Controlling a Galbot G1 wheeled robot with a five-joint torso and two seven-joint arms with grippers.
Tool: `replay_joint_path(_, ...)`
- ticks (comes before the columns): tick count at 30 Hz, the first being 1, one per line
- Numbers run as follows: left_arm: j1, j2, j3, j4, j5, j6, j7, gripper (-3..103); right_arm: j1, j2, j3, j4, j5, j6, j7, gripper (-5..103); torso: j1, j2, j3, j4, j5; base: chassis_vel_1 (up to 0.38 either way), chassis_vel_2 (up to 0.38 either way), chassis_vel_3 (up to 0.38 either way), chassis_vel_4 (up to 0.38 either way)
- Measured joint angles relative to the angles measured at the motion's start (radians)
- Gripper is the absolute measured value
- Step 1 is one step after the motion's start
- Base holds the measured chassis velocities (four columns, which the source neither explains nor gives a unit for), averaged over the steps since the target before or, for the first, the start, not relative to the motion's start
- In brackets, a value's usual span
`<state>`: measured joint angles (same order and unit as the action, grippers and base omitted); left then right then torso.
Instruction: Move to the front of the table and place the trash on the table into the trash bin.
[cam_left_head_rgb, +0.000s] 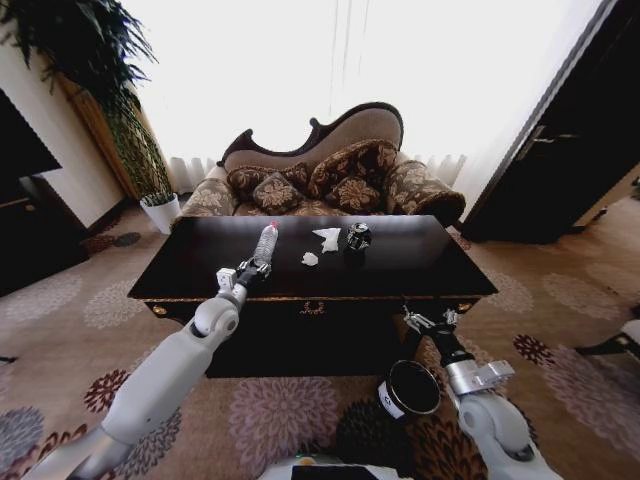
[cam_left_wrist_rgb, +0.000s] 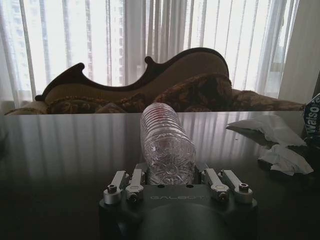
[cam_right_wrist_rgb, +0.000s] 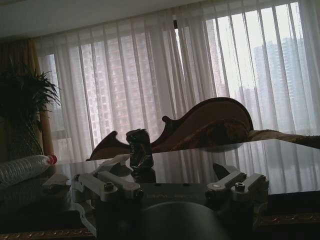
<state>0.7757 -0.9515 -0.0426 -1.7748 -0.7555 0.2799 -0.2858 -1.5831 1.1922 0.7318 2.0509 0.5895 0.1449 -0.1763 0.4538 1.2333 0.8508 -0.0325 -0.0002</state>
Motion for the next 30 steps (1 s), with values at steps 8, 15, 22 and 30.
replay_joint_path(8, 0.055, 0.038, -0.024, -0.084, -0.003, 0.003, 0.003, 41, -0.001, -0.001, -0.002, 0.001, -0.01, 0.0, 0.002, 100, 0.0, 0.0, 0.0, 0.0, -0.0001, 0.0, 0.0, 0.0, 0.0)
replay_joint_path(15, 0.15, 0.129, -0.038, -0.237, -0.039, 0.029, 0.022, 41, -0.001, -0.008, 0.004, -0.001, -0.041, 0.008, 0.017, 100, 0.0, 0.0, 0.0, 0.0001, -0.0001, 0.0, 0.0, 0.0, 0.0)
replay_joint_path(22, 0.226, 0.197, -0.074, -0.33, -0.065, 0.042, 0.055, 41, -0.006, 0.01, 0.02, 0.025, -0.194, 0.051, 0.062, 100, 0.0, 0.0, 0.0, 0.0001, -0.0002, 0.0, 0.0, 0.0, 0.0)
replay_joint_path(30, 0.256, 0.268, -0.083, -0.428, -0.113, 0.069, 0.116, 41, 0.001, -0.005, 0.04, 0.049, -0.371, 0.101, 0.131, 100, 0.0, 0.0, 0.0, 0.0002, -0.0001, 0.0, 0.0, 0.0, 0.0)
